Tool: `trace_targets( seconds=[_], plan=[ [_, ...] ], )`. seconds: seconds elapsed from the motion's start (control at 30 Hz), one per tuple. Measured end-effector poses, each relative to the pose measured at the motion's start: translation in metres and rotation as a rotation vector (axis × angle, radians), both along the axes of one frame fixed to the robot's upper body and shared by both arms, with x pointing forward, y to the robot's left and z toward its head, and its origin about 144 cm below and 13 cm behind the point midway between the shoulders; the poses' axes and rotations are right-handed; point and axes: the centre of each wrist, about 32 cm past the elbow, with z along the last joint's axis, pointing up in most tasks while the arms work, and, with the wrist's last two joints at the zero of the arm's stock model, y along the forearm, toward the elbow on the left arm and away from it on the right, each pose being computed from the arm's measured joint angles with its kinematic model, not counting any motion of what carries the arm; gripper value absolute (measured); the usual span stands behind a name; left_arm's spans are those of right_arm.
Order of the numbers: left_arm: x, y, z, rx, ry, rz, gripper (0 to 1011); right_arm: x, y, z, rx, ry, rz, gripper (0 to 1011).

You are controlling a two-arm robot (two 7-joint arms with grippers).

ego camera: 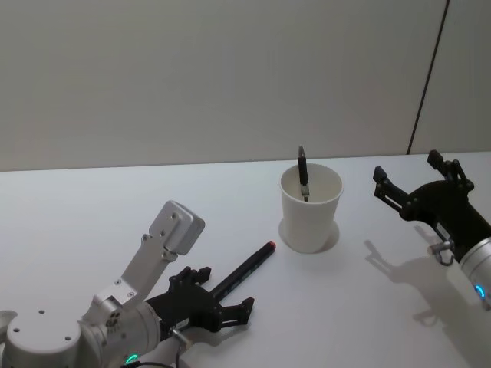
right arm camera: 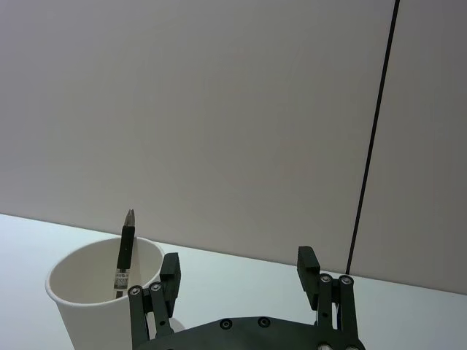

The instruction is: Place the pen into the pen holder.

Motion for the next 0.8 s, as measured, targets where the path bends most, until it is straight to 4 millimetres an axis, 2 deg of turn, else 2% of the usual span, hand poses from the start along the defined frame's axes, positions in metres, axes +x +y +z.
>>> trace_targets(
  seconds=[0.23, 0.5, 0.53, 0.8],
  plan=[
    [0.0004, 0.0002, 0.0001, 0.000, 0.005, 0.002, 991, 0.0000, 0.0000, 0.0000, 0.000, 0.000, 0.000, 1001],
    [0.0010, 0.0008, 0.0004, 0.003, 0.006, 0.007, 821, 0.0000, 0.0000, 0.0000, 0.000, 0.000, 0.000, 1001],
    [0.0010, 0.0008, 0.0004, 0.003, 0.006, 0.007, 767, 0.0000, 0.0000, 0.0000, 0.000, 0.000, 0.000, 1002],
    [0.0010, 0.0006, 0.0003, 0.002, 0.009, 0.007, 703, 0.0000, 0.0000, 0.0000, 0.000, 0.000, 0.000, 1001]
  ],
)
